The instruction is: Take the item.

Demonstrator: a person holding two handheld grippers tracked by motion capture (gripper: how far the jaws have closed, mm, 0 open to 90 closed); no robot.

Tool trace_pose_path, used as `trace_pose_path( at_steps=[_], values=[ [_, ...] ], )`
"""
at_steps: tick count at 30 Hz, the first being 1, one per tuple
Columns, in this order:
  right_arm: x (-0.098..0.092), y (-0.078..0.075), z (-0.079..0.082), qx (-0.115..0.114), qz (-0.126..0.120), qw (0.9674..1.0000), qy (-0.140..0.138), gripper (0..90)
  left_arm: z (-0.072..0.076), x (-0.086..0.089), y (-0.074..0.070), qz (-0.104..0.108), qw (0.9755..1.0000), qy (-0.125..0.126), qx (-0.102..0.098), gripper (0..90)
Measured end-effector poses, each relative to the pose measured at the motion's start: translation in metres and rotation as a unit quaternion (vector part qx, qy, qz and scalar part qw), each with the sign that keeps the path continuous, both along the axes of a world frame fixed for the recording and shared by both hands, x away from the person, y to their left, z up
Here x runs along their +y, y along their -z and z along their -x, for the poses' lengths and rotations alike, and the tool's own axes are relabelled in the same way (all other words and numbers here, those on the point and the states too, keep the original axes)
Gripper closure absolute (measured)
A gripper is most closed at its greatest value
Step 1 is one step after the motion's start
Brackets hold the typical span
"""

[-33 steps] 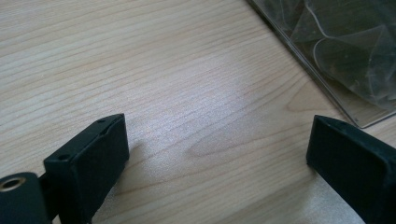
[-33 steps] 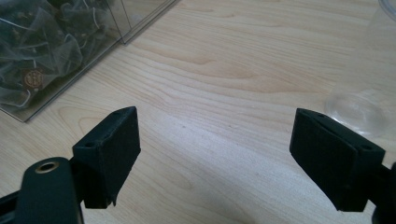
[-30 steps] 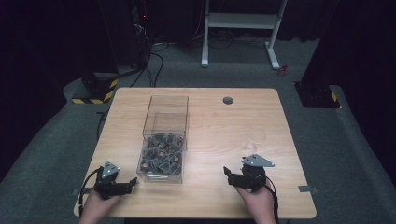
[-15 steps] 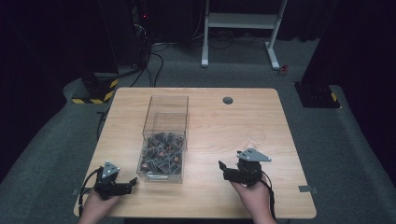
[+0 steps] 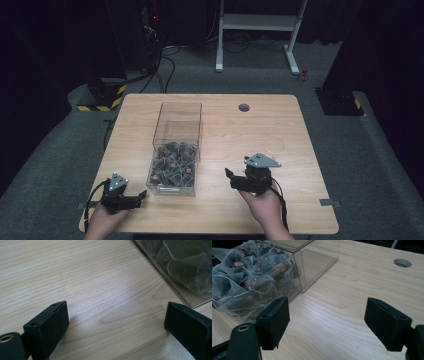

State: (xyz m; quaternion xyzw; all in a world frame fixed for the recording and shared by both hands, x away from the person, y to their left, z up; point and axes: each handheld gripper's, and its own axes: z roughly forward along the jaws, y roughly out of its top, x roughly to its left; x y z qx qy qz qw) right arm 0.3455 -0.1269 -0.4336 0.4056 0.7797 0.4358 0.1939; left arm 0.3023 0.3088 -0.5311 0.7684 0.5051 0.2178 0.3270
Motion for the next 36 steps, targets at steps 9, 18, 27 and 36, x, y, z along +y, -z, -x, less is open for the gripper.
trace_pose_path(
  at_steps=[9, 18, 27, 36],
  values=[
    [0.015, -0.005, -0.002, -0.007, -0.002, 0.9998, -0.018, 22.3, 0.0, 0.0, 0.0, 0.003, 1.0, -0.002, 0.001, 6.0],
    [0.033, -0.007, -0.001, -0.007, -0.002, 0.9992, -0.039, 22.7, 0.0, 0.0, 0.0, 0.003, 1.0, -0.001, 0.001, 5.8],
    [0.054, -0.009, 0.004, -0.01, 0.002, 0.9979, -0.064, 23.2, 0.0, 0.0, 0.0, 0.003, 1.0, 0.0, 0.001, 5.8],
    [0.073, -0.01, 0.008, -0.012, 0.0, 0.996, -0.089, 25.2, 0.0, 0.0, 0.0, 0.003, 1.0, 0.001, 0.002, 5.7]
  ],
)
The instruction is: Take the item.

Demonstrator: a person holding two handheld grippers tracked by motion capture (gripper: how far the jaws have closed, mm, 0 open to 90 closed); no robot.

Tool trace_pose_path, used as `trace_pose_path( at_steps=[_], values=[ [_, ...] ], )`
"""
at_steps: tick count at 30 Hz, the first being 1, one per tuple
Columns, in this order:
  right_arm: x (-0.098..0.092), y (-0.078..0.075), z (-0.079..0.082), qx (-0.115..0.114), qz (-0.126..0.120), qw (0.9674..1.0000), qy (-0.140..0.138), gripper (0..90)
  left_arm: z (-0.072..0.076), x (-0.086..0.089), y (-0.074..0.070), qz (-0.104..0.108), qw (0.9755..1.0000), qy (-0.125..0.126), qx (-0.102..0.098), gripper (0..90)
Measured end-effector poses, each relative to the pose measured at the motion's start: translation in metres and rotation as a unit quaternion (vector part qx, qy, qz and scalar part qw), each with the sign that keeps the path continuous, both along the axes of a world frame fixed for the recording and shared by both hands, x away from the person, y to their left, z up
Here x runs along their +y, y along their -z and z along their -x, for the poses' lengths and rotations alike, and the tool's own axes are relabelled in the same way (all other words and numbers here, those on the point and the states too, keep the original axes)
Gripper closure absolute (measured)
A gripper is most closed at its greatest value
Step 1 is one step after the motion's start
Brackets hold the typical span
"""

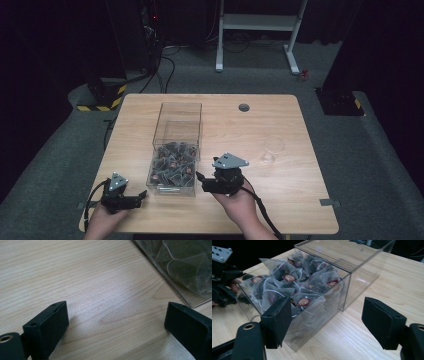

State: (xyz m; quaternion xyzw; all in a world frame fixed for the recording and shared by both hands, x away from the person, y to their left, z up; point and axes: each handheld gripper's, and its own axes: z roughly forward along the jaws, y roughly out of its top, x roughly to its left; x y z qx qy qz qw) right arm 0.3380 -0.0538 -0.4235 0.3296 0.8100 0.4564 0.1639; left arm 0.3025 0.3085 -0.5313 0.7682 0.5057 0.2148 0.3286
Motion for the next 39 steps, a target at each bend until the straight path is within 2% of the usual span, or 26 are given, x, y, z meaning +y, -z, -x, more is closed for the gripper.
trace_pose_path(
  at_steps=[9, 17, 24, 39],
  values=[
    [0.018, 0.0, 0.002, 0.006, -0.006, 0.9998, -0.02, 29.6, 0.0, 0.0, 0.0, 0.0, 1.0, 0.002, 0.0, 5.4],
    [0.033, 0.002, 0.003, 0.01, -0.003, 0.9992, -0.039, 32.1, 0.0, 0.0, 0.0, 0.0, 1.0, 0.002, 0.0, 5.3],
    [0.043, 0.003, 0.005, 0.017, -0.011, 0.9984, -0.052, 35.4, 0.0, 0.0, 0.0, 0.0, 1.0, 0.003, 0.001, 5.3],
    [0.064, 0.014, 0.011, 0.027, -0.002, 0.9968, -0.075, 42.5, 0.0, 0.0, 0.0, 0.0, 1.0, 0.003, 0.001, 5.3]
  ],
)
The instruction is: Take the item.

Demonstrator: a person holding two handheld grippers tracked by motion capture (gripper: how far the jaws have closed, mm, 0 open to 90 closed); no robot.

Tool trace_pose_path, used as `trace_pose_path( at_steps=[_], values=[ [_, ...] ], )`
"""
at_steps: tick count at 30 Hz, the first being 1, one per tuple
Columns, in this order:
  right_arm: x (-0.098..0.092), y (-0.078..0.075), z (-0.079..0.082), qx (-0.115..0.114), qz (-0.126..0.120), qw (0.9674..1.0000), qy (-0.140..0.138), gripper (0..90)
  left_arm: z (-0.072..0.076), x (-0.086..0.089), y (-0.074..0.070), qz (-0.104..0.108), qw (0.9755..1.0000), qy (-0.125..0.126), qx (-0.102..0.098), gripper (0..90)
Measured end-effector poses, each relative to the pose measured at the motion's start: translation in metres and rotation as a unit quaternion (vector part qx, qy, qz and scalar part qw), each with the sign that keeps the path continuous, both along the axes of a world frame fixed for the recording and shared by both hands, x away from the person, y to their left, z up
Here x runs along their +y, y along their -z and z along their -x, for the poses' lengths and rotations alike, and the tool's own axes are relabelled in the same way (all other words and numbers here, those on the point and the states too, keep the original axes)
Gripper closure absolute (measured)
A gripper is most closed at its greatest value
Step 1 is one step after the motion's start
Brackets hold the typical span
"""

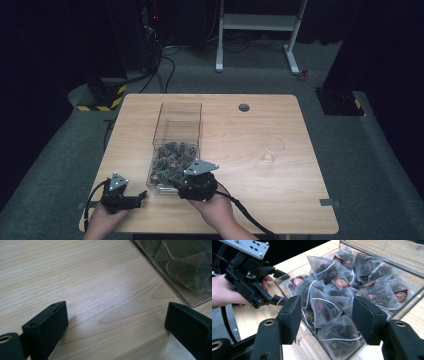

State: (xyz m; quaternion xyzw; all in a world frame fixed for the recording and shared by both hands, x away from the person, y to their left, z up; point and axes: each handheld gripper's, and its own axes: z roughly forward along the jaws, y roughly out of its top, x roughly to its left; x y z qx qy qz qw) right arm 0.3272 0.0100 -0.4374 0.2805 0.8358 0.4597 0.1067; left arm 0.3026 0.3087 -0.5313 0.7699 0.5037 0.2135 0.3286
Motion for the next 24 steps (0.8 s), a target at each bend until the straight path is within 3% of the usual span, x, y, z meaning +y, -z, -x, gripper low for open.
trace_pose_path(
  at_steps=[24],
  values=[
    [0.0046, 0.0096, 0.0003, 0.003, 0.006, 1.0, 0.002, 67.2, 0.0001, 0.0006, -0.0002, -0.004, 1.0, 0.004, -0.001, 5.3]
  ],
)
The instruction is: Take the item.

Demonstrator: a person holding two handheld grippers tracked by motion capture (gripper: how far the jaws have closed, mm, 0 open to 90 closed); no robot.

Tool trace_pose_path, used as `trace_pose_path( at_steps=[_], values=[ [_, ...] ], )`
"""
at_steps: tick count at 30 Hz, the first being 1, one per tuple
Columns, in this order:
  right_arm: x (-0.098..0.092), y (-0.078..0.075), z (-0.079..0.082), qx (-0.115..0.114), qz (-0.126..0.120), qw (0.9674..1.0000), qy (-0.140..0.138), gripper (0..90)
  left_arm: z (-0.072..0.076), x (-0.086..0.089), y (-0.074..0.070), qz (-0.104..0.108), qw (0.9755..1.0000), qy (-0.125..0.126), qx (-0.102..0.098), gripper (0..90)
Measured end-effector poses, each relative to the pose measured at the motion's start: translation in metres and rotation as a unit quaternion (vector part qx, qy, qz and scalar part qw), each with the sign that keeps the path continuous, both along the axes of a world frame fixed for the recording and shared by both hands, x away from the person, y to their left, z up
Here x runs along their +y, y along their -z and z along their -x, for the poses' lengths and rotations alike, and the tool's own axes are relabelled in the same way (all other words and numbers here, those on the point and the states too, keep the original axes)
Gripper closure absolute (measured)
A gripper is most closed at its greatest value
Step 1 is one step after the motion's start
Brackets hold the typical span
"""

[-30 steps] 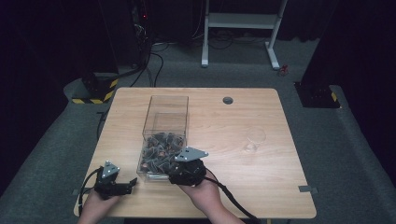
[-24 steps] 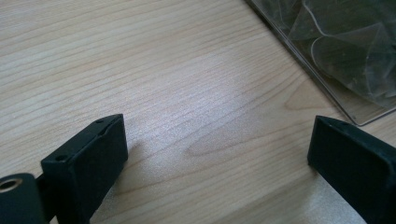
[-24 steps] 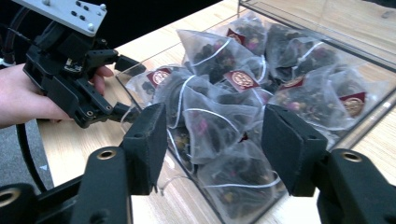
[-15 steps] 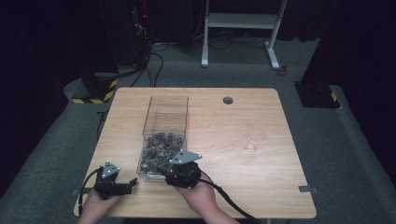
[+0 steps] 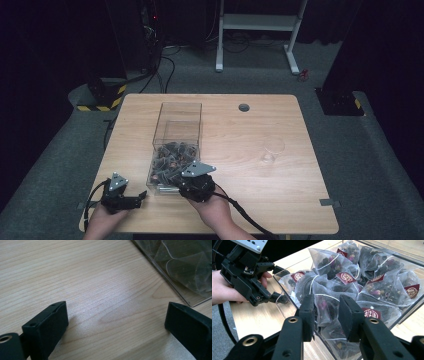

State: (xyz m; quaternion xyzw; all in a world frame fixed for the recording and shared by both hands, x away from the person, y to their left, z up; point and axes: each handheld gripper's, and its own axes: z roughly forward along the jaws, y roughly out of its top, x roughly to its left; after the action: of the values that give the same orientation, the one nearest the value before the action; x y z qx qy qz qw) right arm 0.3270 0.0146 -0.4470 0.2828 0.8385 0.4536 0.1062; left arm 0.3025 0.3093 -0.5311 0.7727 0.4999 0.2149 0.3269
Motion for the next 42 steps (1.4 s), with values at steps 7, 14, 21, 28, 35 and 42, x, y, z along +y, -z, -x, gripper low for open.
trace_pose_path(
  at_steps=[7, 14, 21, 28, 35, 42],
  values=[
    [0.0, 0.001, -0.001, 0.0, 0.001, 1.0, 0.001, 72.5, 0.0, 0.0, 0.0, 0.0, 1.0, 0.0, 0.0, 5.3],
    [-0.001, 0.001, -0.002, -0.003, 0.004, 1.0, 0.002, 76.1, 0.0, 0.0, 0.0, 0.0, 1.0, 0.0, 0.0, 5.3],
    [0.001, 0.005, -0.002, 0.001, 0.014, 0.9999, 0.001, 86.9, 0.0, 0.0, 0.0, 0.0, 1.0, 0.002, 0.001, 5.3],
    [0.0, 0.004, 0.0, -0.009, 0.013, 0.9999, -0.004, 90.0, 0.0, 0.0, 0.0, 0.0, 1.0, 0.002, 0.001, 5.2],
    [-0.005, -0.003, 0.0, -0.019, 0.0, 0.9998, 0.002, 90.0, 0.0, 0.0, 0.0, 0.0, 1.0, 0.002, 0.001, 5.3],
    [-0.006, -0.007, -0.001, -0.023, -0.007, 0.9997, 0.002, 90.0, 0.0, 0.0, 0.0, 0.0, 1.0, 0.002, 0.001, 5.3]
  ],
)
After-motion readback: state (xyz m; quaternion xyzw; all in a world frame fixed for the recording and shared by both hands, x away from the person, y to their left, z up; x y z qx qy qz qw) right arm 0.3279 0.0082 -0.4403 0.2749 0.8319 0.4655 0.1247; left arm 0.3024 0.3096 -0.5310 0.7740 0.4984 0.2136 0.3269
